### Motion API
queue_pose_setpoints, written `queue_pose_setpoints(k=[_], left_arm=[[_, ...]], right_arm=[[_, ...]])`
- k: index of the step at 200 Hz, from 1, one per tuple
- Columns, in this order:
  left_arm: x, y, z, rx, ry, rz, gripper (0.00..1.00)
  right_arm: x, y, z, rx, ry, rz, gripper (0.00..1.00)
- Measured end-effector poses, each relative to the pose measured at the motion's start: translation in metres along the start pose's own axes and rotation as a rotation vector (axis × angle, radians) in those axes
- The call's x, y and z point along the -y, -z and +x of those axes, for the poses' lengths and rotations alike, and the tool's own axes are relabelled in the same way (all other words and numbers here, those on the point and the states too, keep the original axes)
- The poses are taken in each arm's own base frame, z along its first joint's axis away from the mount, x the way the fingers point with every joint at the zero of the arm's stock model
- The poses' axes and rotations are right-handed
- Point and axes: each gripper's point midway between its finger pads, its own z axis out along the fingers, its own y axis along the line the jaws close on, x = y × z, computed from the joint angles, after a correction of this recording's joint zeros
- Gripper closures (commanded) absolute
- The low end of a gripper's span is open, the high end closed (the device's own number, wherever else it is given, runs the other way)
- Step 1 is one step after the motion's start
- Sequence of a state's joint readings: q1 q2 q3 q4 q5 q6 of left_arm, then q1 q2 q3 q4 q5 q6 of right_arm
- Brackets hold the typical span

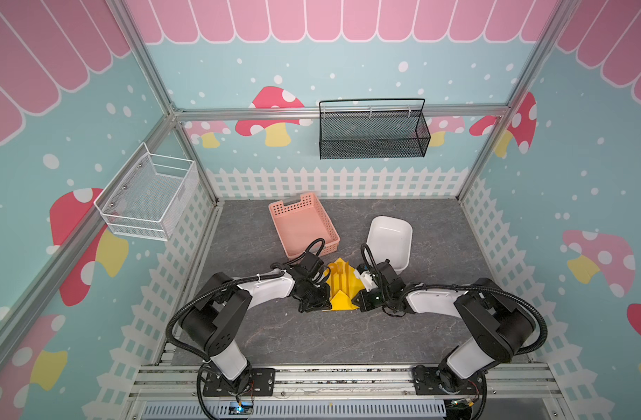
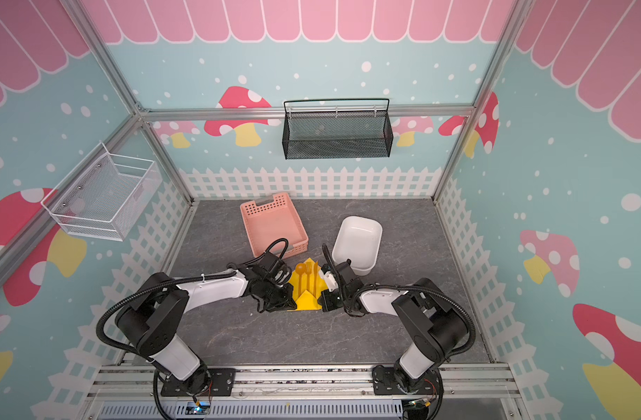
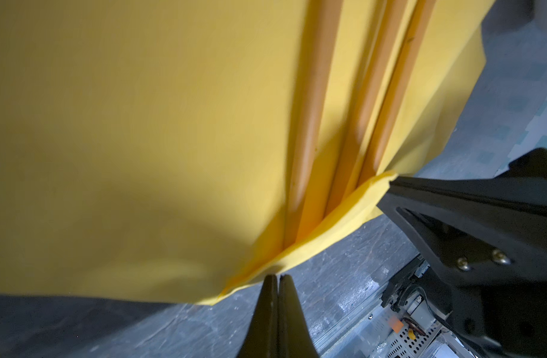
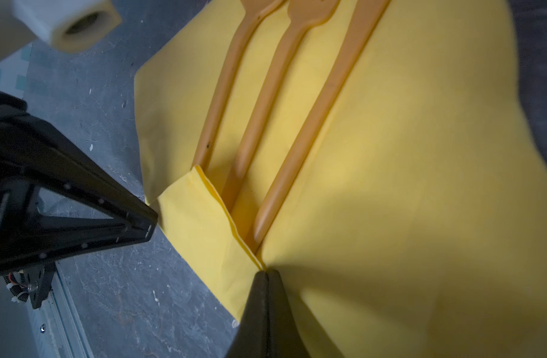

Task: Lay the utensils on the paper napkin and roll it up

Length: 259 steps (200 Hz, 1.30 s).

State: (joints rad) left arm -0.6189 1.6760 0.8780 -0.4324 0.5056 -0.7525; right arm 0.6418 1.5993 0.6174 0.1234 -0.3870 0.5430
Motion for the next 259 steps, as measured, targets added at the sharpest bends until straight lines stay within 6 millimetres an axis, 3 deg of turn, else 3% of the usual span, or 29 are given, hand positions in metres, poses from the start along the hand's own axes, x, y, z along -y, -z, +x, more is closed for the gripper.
queue_pose_setpoints(k=[109, 158, 259], left_arm=[[-0.009, -0.007, -0.003, 0.008, 0.004, -0.042, 0.98], [-0.009, -0.007, -0.003, 0.008, -0.002, -0.043, 0.98], [-0.009, -0.007, -0.003, 0.007, -0.01, -0.043, 0.98]], right_arm=[[-0.001, 0.001, 0.003, -0.015, -0.021, -0.003, 0.99], [0.0, 0.009, 0.01, -0.049, -0.041, 0.017, 0.91], [-0.023, 0.016, 0.013, -0.08, -0.106, -0.091, 0.98]])
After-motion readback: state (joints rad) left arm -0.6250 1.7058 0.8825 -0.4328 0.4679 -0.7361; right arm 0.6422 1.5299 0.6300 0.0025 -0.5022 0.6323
